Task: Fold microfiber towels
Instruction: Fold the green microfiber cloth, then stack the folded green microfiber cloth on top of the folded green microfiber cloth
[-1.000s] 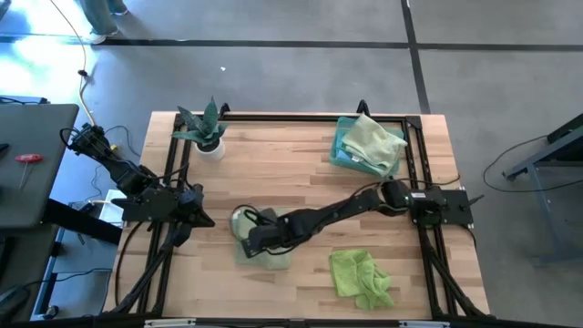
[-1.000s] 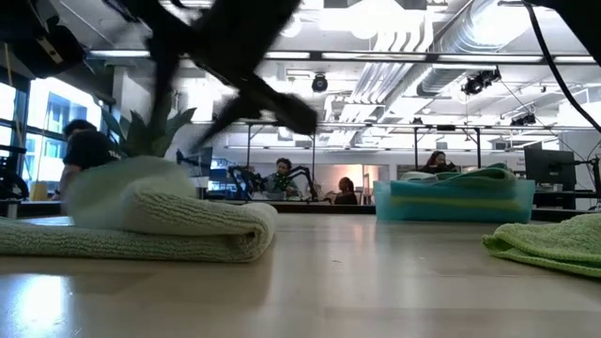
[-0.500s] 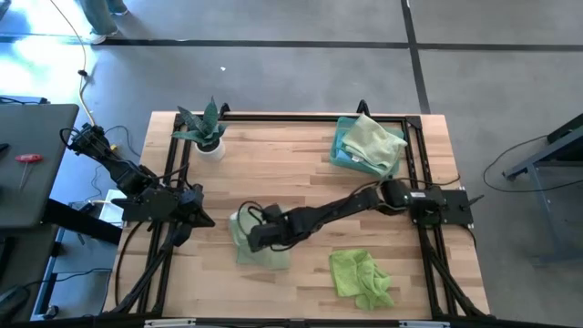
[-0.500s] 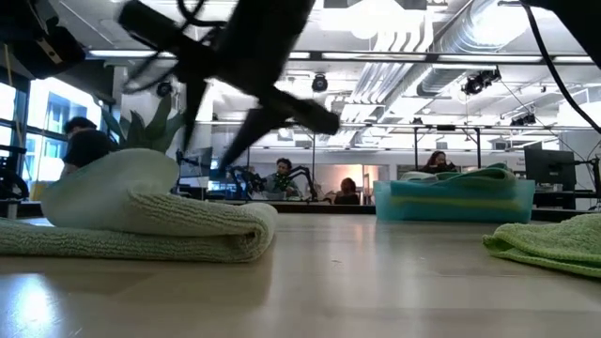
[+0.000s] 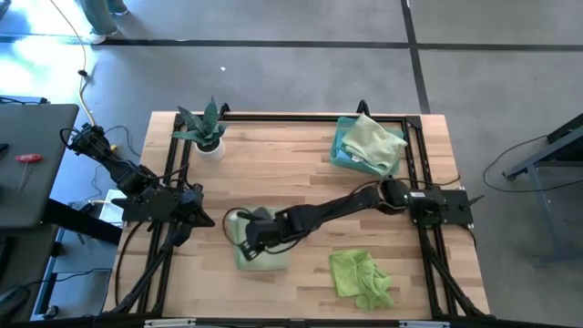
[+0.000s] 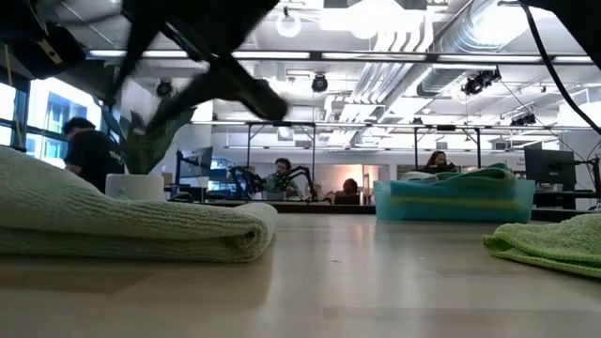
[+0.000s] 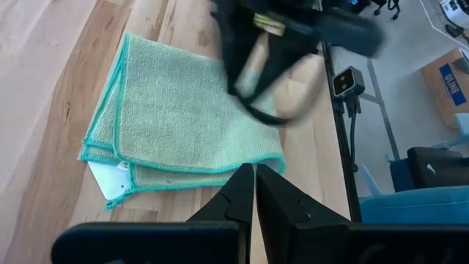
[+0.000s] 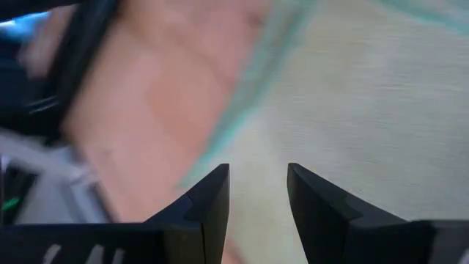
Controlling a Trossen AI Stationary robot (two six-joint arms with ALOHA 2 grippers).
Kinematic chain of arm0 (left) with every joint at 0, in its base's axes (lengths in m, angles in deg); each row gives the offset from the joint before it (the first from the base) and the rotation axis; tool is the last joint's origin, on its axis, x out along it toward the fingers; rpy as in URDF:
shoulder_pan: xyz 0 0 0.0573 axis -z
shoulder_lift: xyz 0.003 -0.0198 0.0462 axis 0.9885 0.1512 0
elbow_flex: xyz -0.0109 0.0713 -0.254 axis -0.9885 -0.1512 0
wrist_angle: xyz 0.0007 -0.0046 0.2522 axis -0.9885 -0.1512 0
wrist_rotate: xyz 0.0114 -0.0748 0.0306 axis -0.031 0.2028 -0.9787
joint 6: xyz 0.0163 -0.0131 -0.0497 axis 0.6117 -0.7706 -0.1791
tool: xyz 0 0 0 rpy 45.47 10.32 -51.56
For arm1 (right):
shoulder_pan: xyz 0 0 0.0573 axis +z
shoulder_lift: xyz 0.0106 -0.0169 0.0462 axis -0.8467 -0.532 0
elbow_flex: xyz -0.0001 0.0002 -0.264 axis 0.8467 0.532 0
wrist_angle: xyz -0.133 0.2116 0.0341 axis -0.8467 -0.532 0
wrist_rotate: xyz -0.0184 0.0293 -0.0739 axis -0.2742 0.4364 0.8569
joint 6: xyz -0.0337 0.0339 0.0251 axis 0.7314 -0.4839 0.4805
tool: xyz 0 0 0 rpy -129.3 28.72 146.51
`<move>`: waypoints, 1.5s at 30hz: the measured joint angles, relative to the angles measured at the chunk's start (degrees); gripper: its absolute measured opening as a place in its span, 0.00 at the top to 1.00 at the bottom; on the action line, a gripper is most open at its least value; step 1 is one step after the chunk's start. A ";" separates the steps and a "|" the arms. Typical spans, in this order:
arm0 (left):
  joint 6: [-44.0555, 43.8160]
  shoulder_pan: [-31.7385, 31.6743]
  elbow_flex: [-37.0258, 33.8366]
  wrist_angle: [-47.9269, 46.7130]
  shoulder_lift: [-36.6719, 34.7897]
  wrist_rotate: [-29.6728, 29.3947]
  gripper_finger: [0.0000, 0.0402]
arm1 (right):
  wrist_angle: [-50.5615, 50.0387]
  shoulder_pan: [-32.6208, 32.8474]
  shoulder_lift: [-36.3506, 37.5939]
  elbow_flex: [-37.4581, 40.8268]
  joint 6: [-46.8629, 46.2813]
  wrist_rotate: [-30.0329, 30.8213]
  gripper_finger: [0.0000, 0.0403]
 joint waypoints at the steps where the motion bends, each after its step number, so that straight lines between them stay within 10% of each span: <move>1: -0.10 0.00 0.00 0.00 0.00 0.00 0.98 | -3.56 -0.09 0.00 -0.65 -1.62 0.89 0.68; 6: -0.03 0.00 0.00 0.07 1.29 -3.17 0.98 | -22.52 -0.28 0.07 -4.59 -6.85 3.76 0.68; 22: -1.26 0.00 0.00 8.69 12.51 -10.50 0.98 | -48.71 -2.69 3.79 -3.92 27.25 -3.97 0.68; 31: -6.23 0.00 0.00 14.37 21.62 -12.73 0.98 | -8.57 -0.56 22.65 31.59 28.73 -3.61 0.68; 37: -2.74 -0.37 0.00 20.68 29.43 -16.04 0.98 | 29.58 0.30 32.19 59.33 -1.53 1.60 0.68; 45: -6.42 -2.09 -0.07 27.49 42.85 -17.52 0.98 | 53.76 -0.08 30.83 70.70 -18.48 4.86 0.61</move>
